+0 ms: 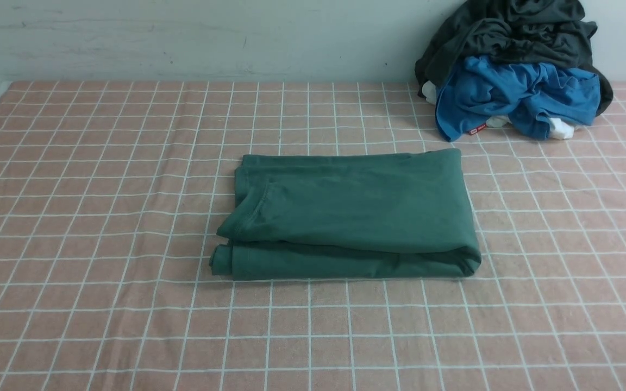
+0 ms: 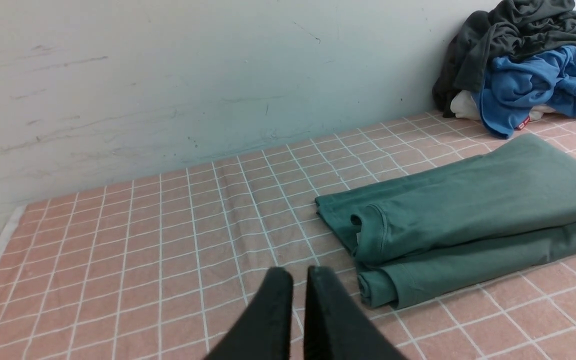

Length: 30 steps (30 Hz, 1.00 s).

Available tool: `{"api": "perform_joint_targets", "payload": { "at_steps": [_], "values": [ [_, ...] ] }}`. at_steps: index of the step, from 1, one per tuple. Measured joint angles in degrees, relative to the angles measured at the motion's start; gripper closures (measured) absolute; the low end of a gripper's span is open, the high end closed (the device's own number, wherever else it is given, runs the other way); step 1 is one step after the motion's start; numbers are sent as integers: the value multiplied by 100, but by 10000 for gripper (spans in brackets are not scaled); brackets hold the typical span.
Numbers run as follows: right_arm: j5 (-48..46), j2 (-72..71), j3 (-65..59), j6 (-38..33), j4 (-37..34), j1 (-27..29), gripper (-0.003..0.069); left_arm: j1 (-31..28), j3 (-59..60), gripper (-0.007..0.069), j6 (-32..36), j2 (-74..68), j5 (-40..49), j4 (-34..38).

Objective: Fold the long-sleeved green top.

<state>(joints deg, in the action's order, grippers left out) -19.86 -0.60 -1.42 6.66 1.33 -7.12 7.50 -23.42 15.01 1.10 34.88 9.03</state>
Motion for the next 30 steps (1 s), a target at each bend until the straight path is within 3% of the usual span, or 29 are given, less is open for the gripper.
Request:
{"api": "perform_joint_targets", "payload": {
  "at_steps": [8,21,30],
  "values": [
    [-5,0,0,0,0,511,673,0,0,594,0,0,0,0],
    [-6,0,0,-5,0,555,673,-30,72,594,0,0,-41,22],
    [-22,0,0,-5,-8,555,673,-924,771,594,0,0,-753,-496]
  ]
}}
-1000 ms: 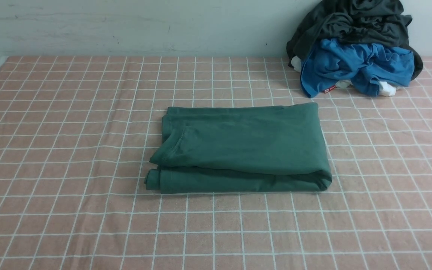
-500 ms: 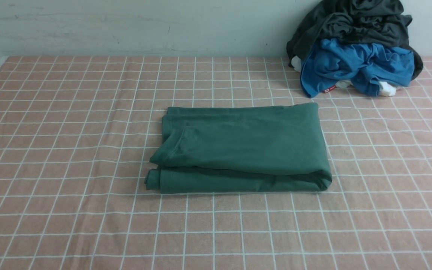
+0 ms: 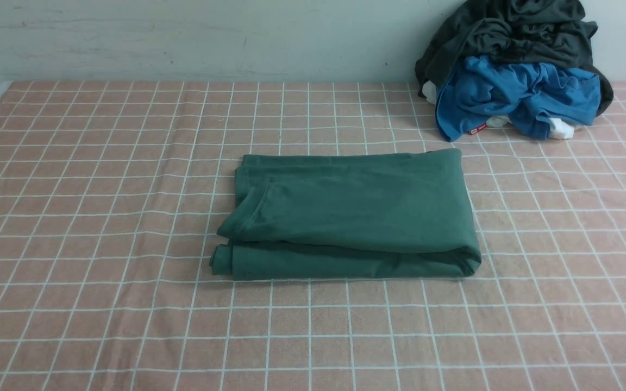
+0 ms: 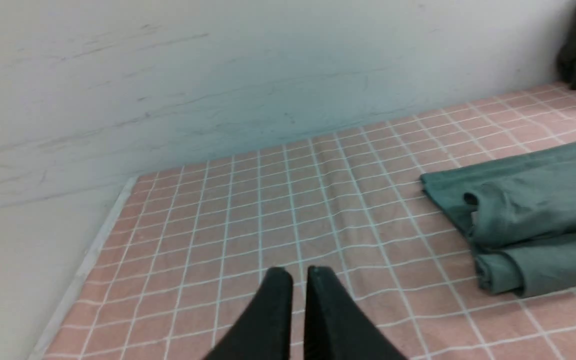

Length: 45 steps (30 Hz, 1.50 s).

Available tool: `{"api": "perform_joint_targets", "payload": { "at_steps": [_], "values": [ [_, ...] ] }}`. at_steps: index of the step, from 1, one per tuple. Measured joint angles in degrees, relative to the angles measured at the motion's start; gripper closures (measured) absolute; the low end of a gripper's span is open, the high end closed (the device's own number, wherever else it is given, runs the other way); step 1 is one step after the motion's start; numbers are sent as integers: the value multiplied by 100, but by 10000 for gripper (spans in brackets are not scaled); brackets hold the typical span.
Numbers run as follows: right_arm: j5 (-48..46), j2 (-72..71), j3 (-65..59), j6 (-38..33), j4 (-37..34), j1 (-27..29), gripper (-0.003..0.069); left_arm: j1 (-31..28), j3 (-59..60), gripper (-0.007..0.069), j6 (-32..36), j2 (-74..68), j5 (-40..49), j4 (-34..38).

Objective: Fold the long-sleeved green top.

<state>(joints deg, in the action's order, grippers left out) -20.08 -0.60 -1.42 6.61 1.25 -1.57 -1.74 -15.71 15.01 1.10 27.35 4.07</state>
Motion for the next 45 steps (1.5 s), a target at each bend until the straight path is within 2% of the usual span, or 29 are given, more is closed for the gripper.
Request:
{"api": "perform_joint_targets", "payload": {
  "at_steps": [6,9,15,21,45],
  "values": [
    [-7,0,2,0,0,0,673,-26,1445,594,-18,0,-1579,197],
    [-24,0,2,0,0,0,673,8,1707,594,-18,0,-1864,241],
    [-25,0,2,0,-5,0,673,8,1736,594,-23,-6,-1574,299],
    [-25,0,6,0,-5,0,673,8,1673,594,-164,-10,-756,323],
    [-25,0,6,0,-5,0,673,12,1658,594,-232,-10,-658,323]
  ]
}}
